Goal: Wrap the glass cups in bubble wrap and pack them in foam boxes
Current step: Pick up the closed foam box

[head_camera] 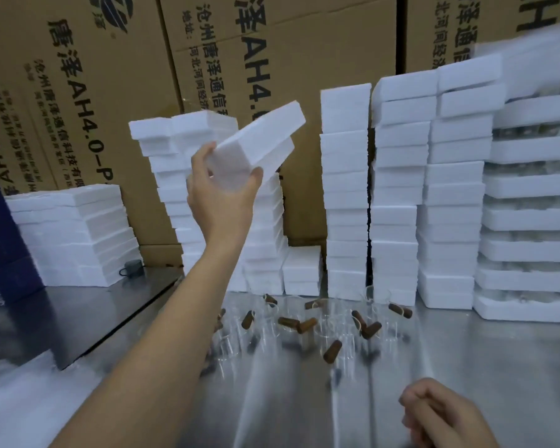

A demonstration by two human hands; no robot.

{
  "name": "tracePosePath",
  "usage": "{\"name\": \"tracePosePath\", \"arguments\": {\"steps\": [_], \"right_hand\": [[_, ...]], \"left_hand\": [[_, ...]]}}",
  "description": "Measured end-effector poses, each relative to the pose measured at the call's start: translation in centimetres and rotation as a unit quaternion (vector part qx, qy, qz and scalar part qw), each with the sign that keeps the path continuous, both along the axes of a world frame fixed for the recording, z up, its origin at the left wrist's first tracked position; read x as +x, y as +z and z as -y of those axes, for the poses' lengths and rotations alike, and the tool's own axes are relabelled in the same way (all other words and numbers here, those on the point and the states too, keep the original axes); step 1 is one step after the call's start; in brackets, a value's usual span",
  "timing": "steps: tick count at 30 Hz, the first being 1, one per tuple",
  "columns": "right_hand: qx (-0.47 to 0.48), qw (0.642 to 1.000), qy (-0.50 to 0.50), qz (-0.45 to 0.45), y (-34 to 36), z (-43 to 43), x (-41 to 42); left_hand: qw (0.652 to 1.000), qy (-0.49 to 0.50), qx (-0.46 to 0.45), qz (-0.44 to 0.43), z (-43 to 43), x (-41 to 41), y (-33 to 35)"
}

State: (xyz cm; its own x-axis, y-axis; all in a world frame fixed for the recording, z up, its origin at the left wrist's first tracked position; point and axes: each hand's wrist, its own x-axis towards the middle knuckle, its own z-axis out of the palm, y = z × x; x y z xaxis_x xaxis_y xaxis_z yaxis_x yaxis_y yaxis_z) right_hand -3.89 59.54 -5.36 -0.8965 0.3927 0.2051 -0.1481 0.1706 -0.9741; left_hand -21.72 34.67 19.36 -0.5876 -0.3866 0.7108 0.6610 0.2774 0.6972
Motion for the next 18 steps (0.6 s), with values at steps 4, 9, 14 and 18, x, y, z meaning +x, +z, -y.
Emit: {"name": "tracePosePath", "arguments": {"steps": [4,9,14,18], "right_hand": [[0.029,0.999,0.030,0.032,0.1,2.7,3.3],[0.109,0.993,0.029,0.027,0.0,4.4,6.9],[0.004,1.000,-0.030,0.008,-0.6,4.6,10.7],[-0.189,0.970,-0.154,-0.026,-0.2,3.7,12.2]], "left_hand": [[0.996,-0.075,-0.046,0.006,0.9,8.4,-7.9],[0.978,-0.167,-0.126,0.020,-1.4,16.3,-15.7],[0.963,-0.204,-0.170,0.044,-4.7,19.9,-20.4],[0.962,-0.198,-0.170,0.075,-6.7,21.6,-23.1]]}}
